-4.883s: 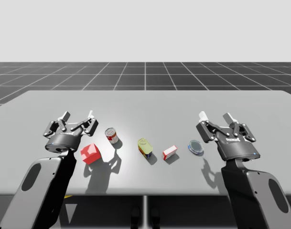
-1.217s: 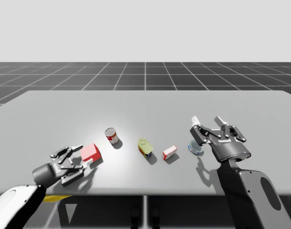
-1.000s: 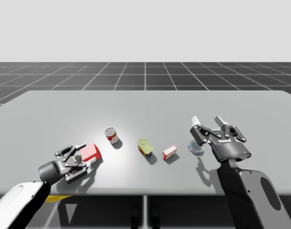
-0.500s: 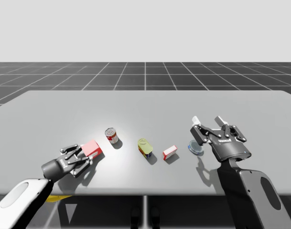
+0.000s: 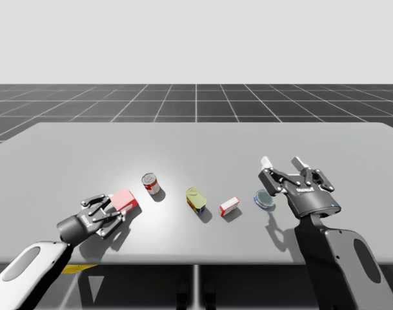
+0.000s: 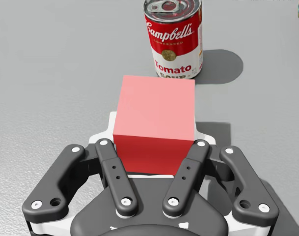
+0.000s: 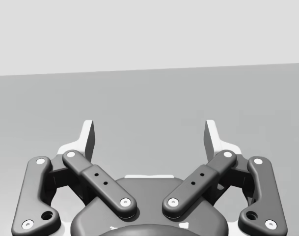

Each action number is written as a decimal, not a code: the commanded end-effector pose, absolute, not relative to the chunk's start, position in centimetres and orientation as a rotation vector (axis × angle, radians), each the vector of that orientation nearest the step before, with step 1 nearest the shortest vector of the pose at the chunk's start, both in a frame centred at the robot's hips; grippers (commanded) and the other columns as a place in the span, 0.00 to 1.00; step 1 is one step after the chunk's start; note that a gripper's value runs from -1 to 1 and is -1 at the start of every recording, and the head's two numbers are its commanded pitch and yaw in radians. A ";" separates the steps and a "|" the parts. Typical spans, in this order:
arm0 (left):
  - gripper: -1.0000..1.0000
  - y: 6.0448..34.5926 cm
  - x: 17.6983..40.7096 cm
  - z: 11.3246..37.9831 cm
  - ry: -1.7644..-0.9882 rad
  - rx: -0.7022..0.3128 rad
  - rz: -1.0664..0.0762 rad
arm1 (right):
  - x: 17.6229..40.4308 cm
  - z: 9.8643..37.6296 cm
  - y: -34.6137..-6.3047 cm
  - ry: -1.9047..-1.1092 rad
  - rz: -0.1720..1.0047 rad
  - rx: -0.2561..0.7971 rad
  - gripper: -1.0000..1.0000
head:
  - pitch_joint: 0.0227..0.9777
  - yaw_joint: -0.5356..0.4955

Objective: Find the red cube and pick it up.

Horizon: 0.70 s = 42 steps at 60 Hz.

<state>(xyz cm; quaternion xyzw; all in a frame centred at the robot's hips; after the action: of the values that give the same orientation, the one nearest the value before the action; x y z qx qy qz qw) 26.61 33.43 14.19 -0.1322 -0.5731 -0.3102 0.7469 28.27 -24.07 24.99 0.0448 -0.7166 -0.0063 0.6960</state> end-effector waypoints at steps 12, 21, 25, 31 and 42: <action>1.00 33.1 25.5 16.2 -1.249 -0.279 -0.697 | 28.4 25.0 -24.3 -1.595 -0.017 0.107 0.00 | 0.46 0.98; 1.00 33.0 25.2 19.3 -1.319 -0.240 -0.712 | 28.4 25.0 -24.4 -1.595 -0.020 0.109 0.00 | 0.46 0.98; 1.00 32.8 24.9 20.9 -1.354 -0.225 -0.718 | 28.4 25.0 -24.5 -1.595 -0.018 0.109 0.00 | 0.46 0.98; 1.00 32.4 24.5 23.3 -1.403 -0.196 -0.729 | 28.4 25.0 -24.5 -1.596 -0.019 0.107 0.00 | 0.47 0.99; 1.00 31.8 24.2 27.7 -1.498 -0.146 -0.737 | 28.5 25.0 -24.7 -1.603 -0.030 0.114 0.00 | 0.47 0.99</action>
<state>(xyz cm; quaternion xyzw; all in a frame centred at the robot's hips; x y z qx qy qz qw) 24.19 33.44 23.80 -0.0411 -0.6496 -0.2806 0.7054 28.42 -24.56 25.00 0.0488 -0.7166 -0.0105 0.6957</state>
